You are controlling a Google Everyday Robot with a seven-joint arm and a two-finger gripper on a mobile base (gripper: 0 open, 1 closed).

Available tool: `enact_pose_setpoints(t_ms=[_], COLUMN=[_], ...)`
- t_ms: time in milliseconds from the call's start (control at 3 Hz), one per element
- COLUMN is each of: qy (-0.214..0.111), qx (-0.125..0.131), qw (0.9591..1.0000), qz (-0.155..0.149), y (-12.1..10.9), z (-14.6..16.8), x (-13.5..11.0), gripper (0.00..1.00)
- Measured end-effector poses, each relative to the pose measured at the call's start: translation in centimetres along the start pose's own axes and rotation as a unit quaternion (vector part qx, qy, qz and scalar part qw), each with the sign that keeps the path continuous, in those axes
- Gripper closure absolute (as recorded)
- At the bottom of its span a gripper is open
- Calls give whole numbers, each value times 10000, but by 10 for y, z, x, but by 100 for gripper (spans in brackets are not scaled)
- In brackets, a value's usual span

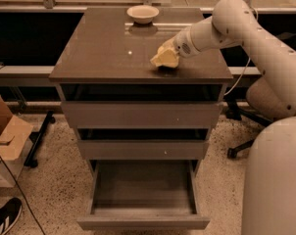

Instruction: Place sponge into bottom drawer

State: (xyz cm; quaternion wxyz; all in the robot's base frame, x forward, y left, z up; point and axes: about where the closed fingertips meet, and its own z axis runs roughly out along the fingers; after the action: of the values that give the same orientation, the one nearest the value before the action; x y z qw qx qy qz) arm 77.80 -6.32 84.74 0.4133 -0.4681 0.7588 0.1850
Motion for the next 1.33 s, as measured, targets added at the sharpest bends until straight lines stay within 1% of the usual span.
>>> enact_pose_setpoints(t_ms=[333, 667, 1000, 1333], qy=[9, 77, 269, 501], qx=[-218, -472, -699, -1067], qw=[9998, 9988, 9971, 9930], qz=[-12, 87, 113, 114], y=[31, 69, 113, 163], z=[-40, -74, -105, -109], x=[9, 23, 50, 80], gripper=[100, 100, 100, 100])
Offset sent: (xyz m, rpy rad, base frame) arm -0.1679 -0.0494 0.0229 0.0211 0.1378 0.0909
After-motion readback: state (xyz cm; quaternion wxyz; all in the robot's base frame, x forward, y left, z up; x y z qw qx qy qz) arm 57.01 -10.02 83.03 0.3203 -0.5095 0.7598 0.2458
